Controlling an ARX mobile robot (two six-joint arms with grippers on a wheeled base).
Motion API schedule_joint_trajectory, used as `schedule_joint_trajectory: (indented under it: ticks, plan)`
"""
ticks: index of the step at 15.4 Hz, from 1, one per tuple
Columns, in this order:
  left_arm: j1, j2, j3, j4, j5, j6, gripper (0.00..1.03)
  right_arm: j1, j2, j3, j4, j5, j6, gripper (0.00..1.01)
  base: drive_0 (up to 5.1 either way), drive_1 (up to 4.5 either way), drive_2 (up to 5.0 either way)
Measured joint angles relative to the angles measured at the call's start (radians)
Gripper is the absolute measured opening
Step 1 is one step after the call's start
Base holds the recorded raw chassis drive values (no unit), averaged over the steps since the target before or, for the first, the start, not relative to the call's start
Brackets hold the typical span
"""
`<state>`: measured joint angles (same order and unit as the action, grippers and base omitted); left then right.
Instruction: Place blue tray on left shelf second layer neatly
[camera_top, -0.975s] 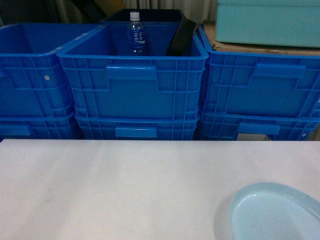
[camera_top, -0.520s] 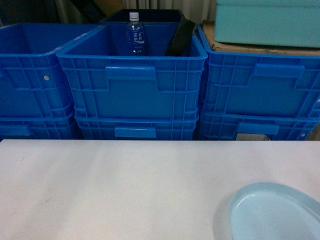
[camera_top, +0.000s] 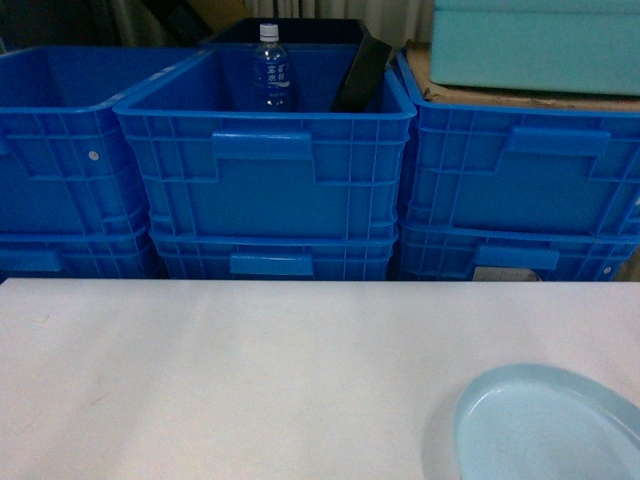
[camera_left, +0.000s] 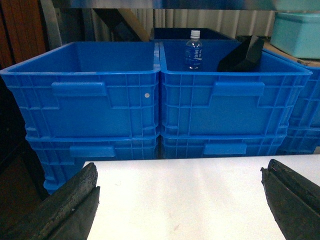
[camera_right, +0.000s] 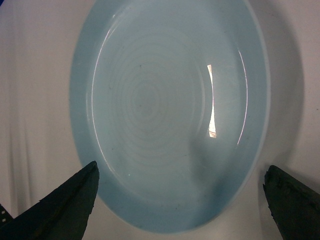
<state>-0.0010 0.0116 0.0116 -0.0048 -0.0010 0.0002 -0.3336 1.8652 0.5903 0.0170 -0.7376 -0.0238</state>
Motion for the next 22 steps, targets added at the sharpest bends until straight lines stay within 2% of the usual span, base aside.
schedule_joint_trajectory:
  ticks: [2,4,7,11,12,14,16,17,18,19,22]
  plan:
    - [0.000,0.000,0.000,0.000,0.000,0.000,0.98,0.002,0.019,-0.001,0.032,-0.007,0.021,0.98,0.0,0.00,0.0]
    - [0.000,0.000,0.000,0.000,0.000,0.000,0.98,0.025,0.034,-0.001,0.085,-0.011,0.068,0.98,0.0,0.00,0.0]
    - [0.000,0.000,0.000,0.000,0.000,0.000,0.98,0.067,0.045,0.003,0.128,0.018,0.121,0.98,0.0,0.00,0.0]
    - [0.000,0.000,0.000,0.000,0.000,0.000,0.98,0.086,0.093,0.003,0.207,0.073,0.153,0.98,0.0,0.00,0.0]
    - [0.000,0.000,0.000,0.000,0.000,0.000,0.98,0.094,0.111,-0.005,0.248,0.098,0.155,0.88,0.0,0.00,0.0]
    - [0.000,0.000,0.000,0.000,0.000,0.000,0.98,0.090,0.143,-0.018,0.301,0.106,0.159,0.67,0.0,0.00,0.0]
    - [0.000,0.000,0.000,0.000,0.000,0.000,0.98,0.090,0.160,-0.024,0.328,0.119,0.165,0.49,0.0,0.00,0.0]
    - [0.000,0.000,0.000,0.000,0.000,0.000,0.98,0.090,0.180,-0.028,0.346,0.122,0.167,0.36,0.0,0.00,0.0]
    - [0.000,0.000,0.000,0.000,0.000,0.000,0.98,0.070,0.204,-0.028,0.363,0.129,0.166,0.13,0.0,0.00,0.0]
    - [0.000,0.000,0.000,0.000,0.000,0.000,0.98,0.061,0.213,-0.031,0.376,0.123,0.165,0.02,0.0,0.00,0.0]
    - [0.000,0.000,0.000,0.000,0.000,0.000,0.98,0.044,0.204,-0.047,0.380,0.094,0.174,0.02,0.0,0.00,0.0]
